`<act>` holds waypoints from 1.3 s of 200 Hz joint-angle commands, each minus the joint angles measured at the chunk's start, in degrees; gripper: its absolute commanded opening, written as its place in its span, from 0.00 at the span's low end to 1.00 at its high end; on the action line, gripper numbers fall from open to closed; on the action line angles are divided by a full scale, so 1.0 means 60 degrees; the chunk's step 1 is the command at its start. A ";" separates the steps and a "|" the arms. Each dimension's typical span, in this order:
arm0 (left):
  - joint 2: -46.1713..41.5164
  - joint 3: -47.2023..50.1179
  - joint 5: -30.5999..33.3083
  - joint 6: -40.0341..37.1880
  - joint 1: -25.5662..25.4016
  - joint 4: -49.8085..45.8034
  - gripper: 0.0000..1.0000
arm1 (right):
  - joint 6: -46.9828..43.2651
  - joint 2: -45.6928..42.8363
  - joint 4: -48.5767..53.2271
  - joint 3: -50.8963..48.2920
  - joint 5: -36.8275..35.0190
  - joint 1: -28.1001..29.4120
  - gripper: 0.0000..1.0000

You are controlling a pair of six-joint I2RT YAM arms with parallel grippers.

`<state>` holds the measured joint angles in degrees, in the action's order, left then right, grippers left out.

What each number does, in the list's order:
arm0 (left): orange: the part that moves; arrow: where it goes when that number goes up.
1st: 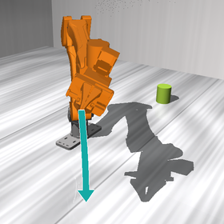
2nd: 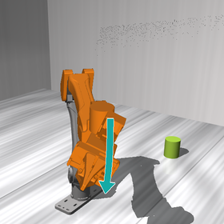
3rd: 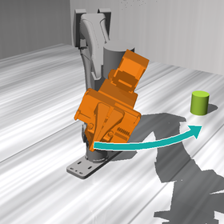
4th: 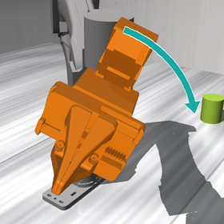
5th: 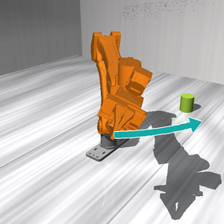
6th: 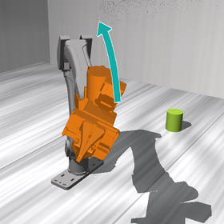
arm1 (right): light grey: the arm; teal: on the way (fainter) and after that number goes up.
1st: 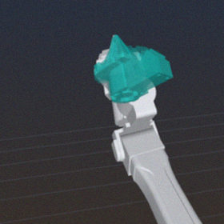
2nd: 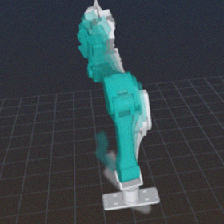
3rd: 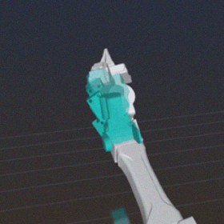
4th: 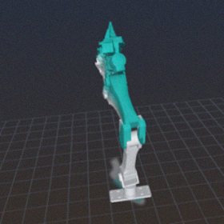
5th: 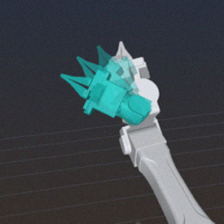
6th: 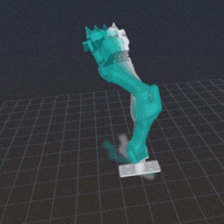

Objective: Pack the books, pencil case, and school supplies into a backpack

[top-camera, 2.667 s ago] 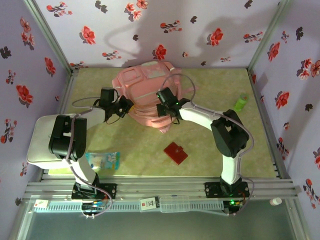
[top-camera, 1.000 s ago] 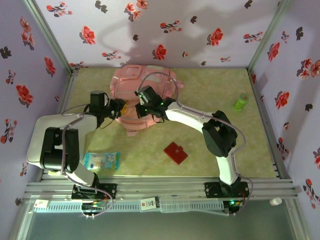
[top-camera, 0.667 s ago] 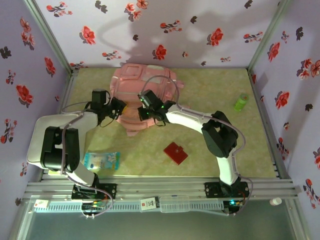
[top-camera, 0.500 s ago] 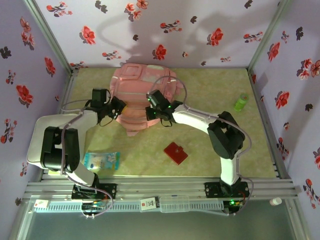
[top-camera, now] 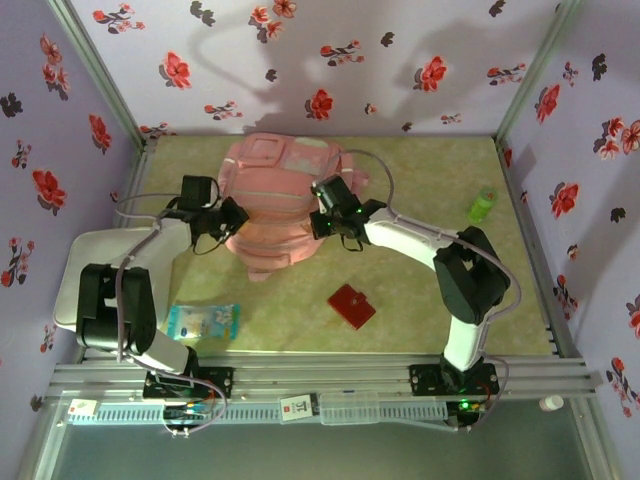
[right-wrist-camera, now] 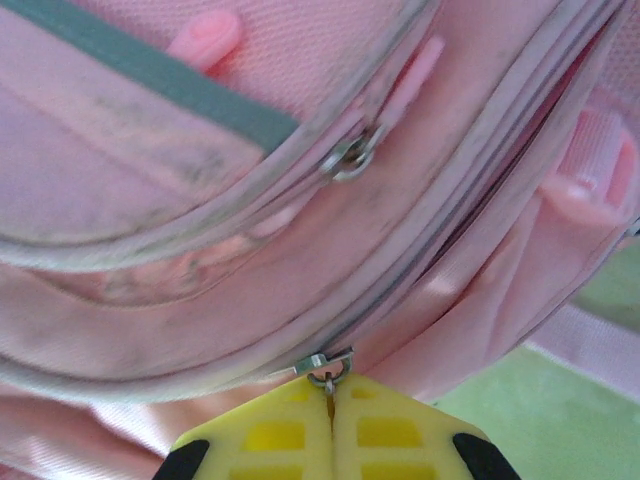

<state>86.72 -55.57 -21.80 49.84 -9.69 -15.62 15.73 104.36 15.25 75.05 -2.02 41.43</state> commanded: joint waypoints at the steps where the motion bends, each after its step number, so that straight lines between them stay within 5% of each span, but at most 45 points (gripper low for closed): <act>1: -0.0444 0.0077 0.0345 -0.1394 0.0169 -0.1658 0.00 | -0.0854 -0.0197 0.0284 -0.0013 -0.0310 -0.0348 0.02; 55: -0.0611 -0.0152 0.0398 -0.2500 0.0204 -0.2814 0.00 | -0.1137 0.0271 0.0357 0.0418 -0.0755 -0.0874 0.03; 139: -0.0489 -0.0304 0.0265 -0.2925 0.0183 -0.3026 0.00 | 0.1200 0.1313 0.1930 0.2097 -0.2139 -0.1636 0.02; 209: -0.0390 -0.0392 -0.0216 -0.3056 0.0123 -0.2831 0.00 | 0.1816 0.0410 0.1857 0.1008 -0.2091 -0.2174 0.00; 242: -0.0398 -0.0183 -0.0636 -0.2742 -0.0075 -0.2289 0.00 | 0.2267 -0.1198 0.0165 -0.1210 -0.1938 -0.2214 0.00; 260: -0.0206 -0.0167 -0.0814 -0.2492 -0.0155 -0.1874 0.00 | 0.2313 -0.1741 -0.0336 -0.1748 -0.1578 -0.2254 0.13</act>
<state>84.53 -57.28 -28.34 35.48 -11.31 -25.39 26.13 99.37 15.88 68.93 -1.96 33.76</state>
